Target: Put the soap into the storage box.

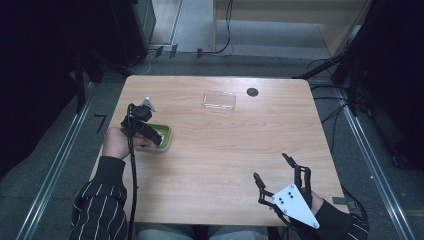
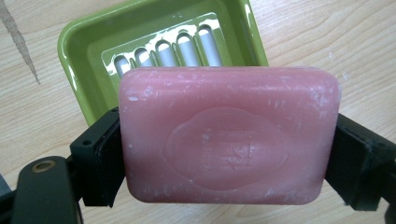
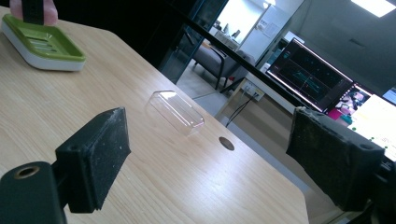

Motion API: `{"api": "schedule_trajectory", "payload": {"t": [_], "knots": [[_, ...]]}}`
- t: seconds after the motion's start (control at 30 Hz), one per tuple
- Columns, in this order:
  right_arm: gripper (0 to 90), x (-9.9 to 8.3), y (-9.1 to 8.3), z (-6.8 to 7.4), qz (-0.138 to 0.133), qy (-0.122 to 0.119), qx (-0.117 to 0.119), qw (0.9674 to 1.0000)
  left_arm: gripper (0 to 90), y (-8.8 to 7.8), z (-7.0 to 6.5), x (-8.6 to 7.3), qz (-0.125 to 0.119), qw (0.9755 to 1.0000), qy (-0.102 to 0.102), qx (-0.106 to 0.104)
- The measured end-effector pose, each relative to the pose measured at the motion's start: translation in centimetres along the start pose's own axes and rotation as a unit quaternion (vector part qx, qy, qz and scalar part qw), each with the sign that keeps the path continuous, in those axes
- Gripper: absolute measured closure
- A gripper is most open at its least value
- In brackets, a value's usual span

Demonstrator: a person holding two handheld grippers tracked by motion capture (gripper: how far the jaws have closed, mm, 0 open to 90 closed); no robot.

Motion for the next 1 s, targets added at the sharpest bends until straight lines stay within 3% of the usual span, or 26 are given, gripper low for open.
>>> {"api": "schedule_trajectory", "payload": {"t": [0.3,0.63,1.0], "knots": [[13.2,0.0,0.0,0.0,0.000,0.000,0.000,1.0000,14.0,-0.1,-0.2,0.6,-0.004,1.0000,-0.005,0.002],[13.2,0.0,0.0,0.0,0.000,0.000,-0.001,1.0000,14.0,0.3,0.1,1.0,-0.008,0.9996,-0.026,0.006],[13.2,0.0,0.0,0.0,0.000,0.000,-0.001,1.0000,14.0,1.4,0.4,1.3,0.002,0.9994,-0.034,0.006]]}}
Point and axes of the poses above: each handheld gripper's, and its own axes: y roughly forward along the jaws, x roughly out of its top, z roughly to its left, the point moved 2 cm from there along y, roughly forward along the jaws, and after that the axes turned 14 degrees about x, right-handed, at the moved point
